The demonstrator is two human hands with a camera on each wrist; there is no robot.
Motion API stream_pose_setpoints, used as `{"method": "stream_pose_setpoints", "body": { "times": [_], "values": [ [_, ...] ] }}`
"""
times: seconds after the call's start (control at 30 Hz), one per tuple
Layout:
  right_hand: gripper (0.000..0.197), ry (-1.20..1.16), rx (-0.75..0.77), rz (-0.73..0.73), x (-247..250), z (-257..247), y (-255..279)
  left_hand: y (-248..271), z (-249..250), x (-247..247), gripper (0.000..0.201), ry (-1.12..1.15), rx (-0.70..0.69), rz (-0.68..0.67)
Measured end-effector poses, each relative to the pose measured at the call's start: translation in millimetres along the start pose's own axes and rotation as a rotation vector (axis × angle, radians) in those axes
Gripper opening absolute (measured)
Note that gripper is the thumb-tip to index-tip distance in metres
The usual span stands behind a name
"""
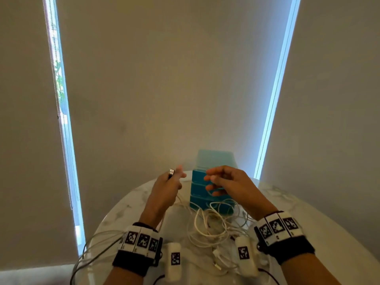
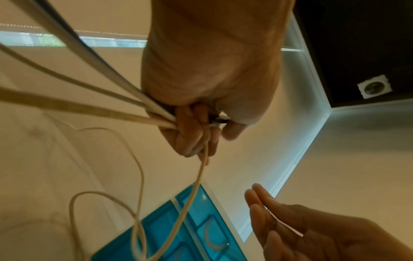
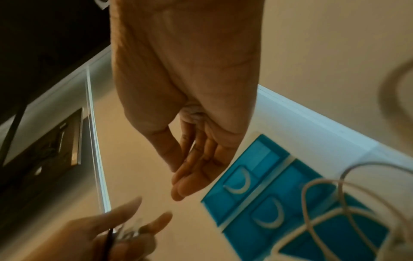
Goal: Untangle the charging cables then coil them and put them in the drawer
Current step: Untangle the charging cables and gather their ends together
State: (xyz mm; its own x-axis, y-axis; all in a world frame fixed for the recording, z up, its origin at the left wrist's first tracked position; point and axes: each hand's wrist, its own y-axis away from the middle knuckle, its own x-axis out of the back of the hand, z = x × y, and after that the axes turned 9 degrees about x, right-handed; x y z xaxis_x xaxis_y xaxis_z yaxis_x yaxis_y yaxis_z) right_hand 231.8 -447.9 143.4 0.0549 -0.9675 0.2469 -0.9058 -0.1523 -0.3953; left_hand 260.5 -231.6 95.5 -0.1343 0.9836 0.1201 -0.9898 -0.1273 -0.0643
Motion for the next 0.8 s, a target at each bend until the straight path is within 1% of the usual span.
{"method": "stream_pose_setpoints", "body": {
  "times": [0.07, 0.13, 0.2, 0.27, 0.33, 0.37, 0.43, 0.47, 0.5, 0.57, 0.6, 0.63, 0.67, 0.7, 0.77, 0.8],
  "values": [
    [0.016, -0.020, -0.008, -0.040, -9, 0, 11, 5, 9, -2, 0.060, 0.178, 0.040, -0.101],
    [0.018, 0.041, -0.050, -0.148, -23, 6, 19, 8, 16, -2, 0.065, 0.314, 0.047, -0.169],
    [0.022, 0.156, -0.085, -0.274, -38, 12, 26, 15, 23, -3, 0.064, 0.391, 0.013, -0.188],
    [0.023, 0.313, -0.094, -0.322, -51, 16, 26, 21, 29, -5, 0.065, 0.374, -0.067, -0.151],
    [0.021, 0.404, -0.091, -0.283, -63, 18, 19, 25, 30, -7, 0.067, 0.273, -0.188, -0.079],
    [0.019, 0.396, -0.061, -0.235, -70, 19, 14, 26, 31, -8, 0.069, 0.225, -0.247, -0.050],
    [0.018, 0.307, 0.062, -0.095, -83, 17, 3, 31, 34, -10, 0.076, 0.169, -0.314, -0.005],
    [0.021, 0.278, 0.115, -0.094, -85, 17, -3, 34, 35, -11, 0.079, 0.156, -0.321, 0.009],
    [0.025, 0.286, 0.134, -0.185, -86, 16, -5, 34, 34, -11, 0.081, 0.138, -0.325, 0.016],
    [0.033, 0.381, 0.075, -0.479, -83, 19, -2, 32, 32, -10, 0.081, 0.088, -0.329, 0.031],
    [0.036, 0.425, 0.041, -0.589, -79, 21, 2, 29, 29, -9, 0.081, 0.070, -0.329, 0.040],
    [0.039, 0.445, 0.022, -0.621, -73, 24, 6, 27, 26, -8, 0.082, 0.057, -0.327, 0.039],
    [0.040, 0.439, 0.013, -0.571, -66, 26, 11, 26, 25, -8, 0.086, 0.045, -0.322, 0.031],
    [0.039, 0.409, 0.018, -0.460, -58, 28, 16, 27, 24, -9, 0.090, 0.033, -0.316, 0.020],
    [0.031, 0.338, 0.082, -0.153, -44, 29, 24, 29, 24, -13, 0.094, 0.038, -0.301, -0.028],
    [0.026, 0.280, 0.130, 0.007, -38, 28, 27, 30, 25, -15, 0.094, 0.058, -0.268, -0.067]
  ]
}}
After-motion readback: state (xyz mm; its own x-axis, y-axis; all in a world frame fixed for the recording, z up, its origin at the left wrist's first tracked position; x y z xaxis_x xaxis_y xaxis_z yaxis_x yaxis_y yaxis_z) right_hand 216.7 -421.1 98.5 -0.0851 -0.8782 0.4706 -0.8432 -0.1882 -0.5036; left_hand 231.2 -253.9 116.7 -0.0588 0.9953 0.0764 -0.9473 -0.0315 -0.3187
